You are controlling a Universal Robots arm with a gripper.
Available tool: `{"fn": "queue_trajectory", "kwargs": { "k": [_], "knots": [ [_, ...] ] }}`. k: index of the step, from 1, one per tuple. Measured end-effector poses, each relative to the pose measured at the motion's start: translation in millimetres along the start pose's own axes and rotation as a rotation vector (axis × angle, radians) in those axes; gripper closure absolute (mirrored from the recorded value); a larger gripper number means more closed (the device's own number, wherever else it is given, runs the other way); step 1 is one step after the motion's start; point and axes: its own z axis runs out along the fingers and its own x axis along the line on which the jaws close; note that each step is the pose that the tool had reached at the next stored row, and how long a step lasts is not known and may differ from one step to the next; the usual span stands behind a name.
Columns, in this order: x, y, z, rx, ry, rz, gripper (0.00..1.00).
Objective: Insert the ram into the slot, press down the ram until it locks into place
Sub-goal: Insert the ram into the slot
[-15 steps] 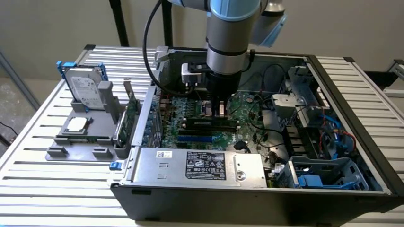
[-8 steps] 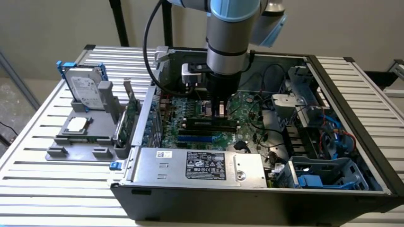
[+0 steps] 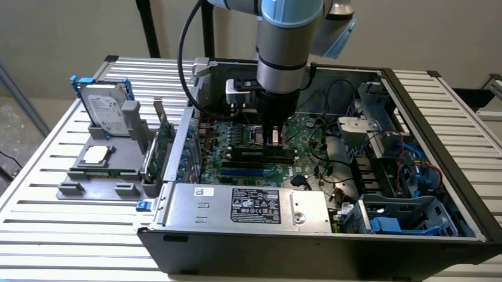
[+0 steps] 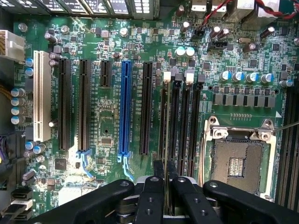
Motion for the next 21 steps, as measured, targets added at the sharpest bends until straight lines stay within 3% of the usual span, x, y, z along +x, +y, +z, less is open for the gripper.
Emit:
{"fn": "queue_trajectory", "kwargs": {
  "k": [18, 20, 21],
  "knots": [
    [0.0, 0.0, 1.7, 0.0011, -0.0001, 0.024, 0.86],
    [0.0, 0.0, 1.8, 0.0012, 0.0000, 0.024, 0.85],
    [0.0, 0.0, 1.8, 0.0012, -0.0001, 0.024, 0.78]
  ]
}}
